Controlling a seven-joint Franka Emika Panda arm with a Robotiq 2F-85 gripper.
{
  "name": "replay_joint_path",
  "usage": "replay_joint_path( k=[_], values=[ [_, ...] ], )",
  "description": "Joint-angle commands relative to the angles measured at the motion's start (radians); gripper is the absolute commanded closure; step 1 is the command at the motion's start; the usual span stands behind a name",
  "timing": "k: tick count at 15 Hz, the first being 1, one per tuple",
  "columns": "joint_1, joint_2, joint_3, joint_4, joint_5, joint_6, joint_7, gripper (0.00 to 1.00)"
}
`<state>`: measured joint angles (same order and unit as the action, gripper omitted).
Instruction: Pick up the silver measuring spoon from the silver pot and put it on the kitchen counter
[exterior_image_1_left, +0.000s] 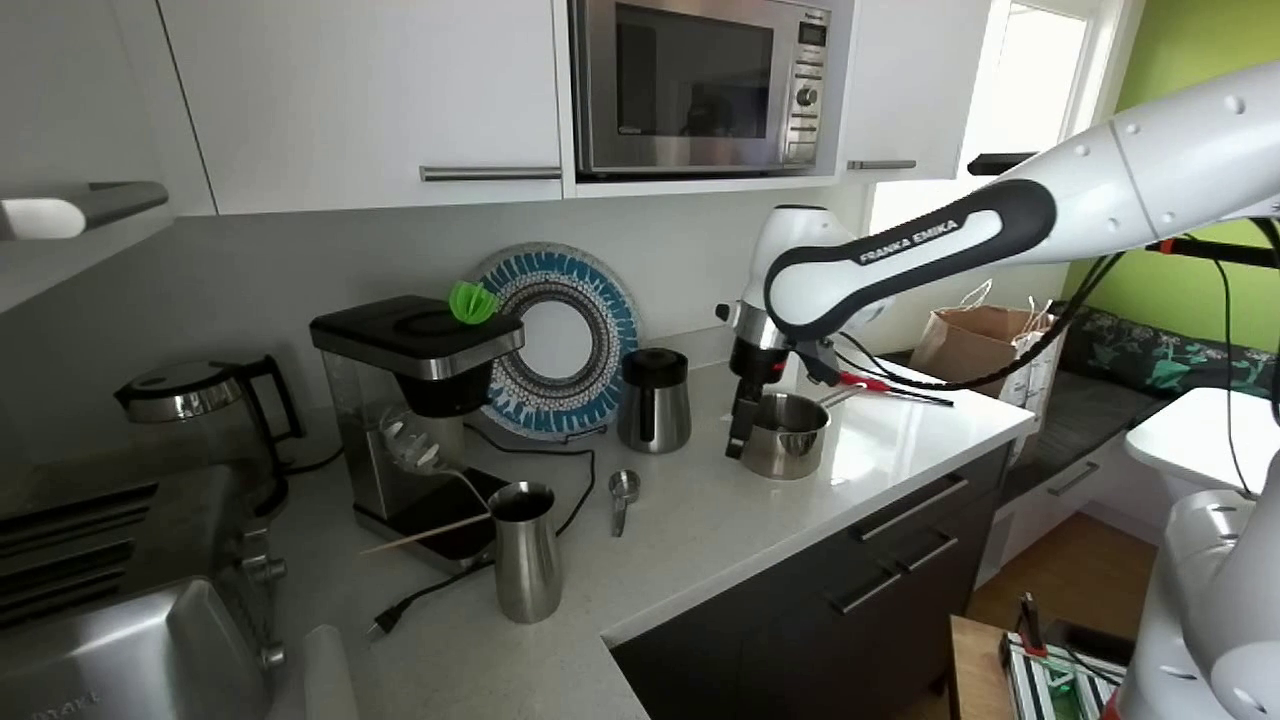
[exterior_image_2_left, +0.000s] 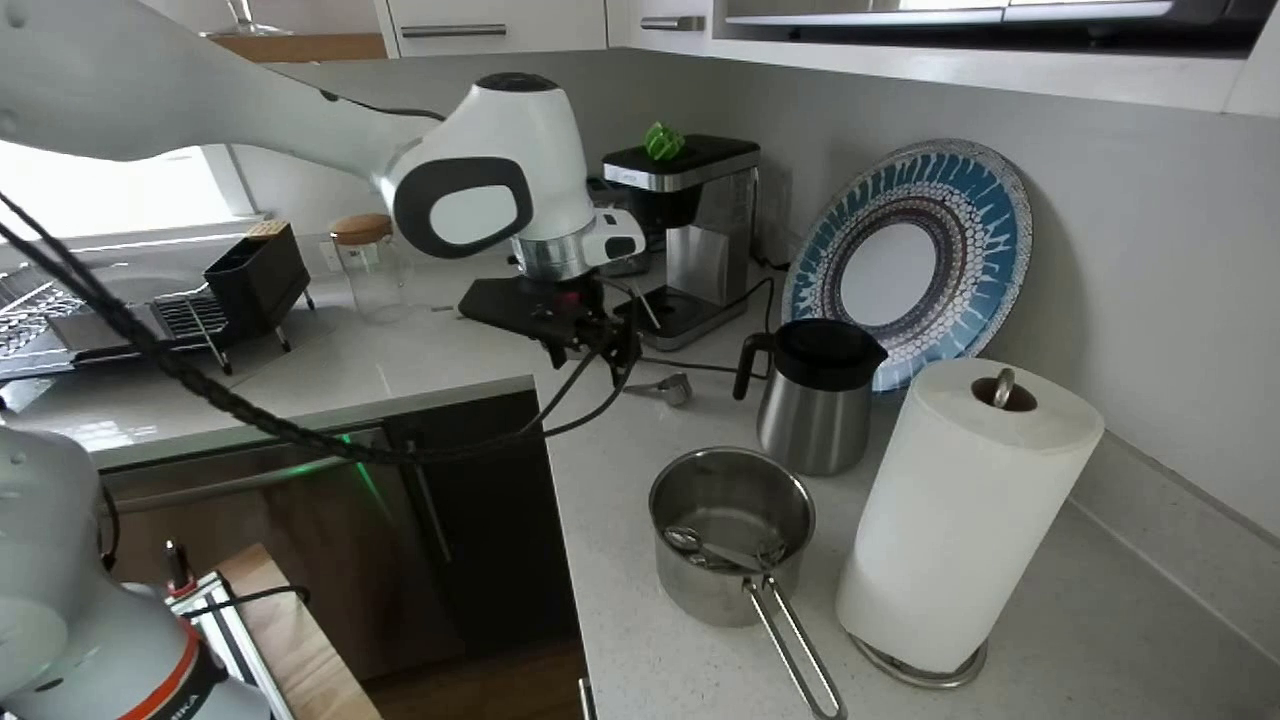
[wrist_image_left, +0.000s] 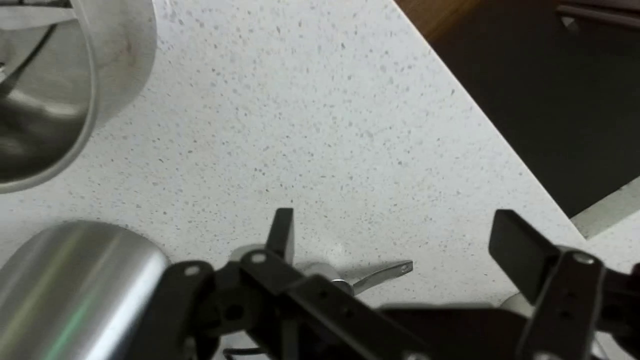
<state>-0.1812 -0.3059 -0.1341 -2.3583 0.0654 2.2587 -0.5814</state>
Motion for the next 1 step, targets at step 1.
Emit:
replay_joint_path(
  k=[1],
  values=[
    [0.041,-0.035,-0.043,-0.023,-0.018,-0.001,0.010,0.00]
  ],
)
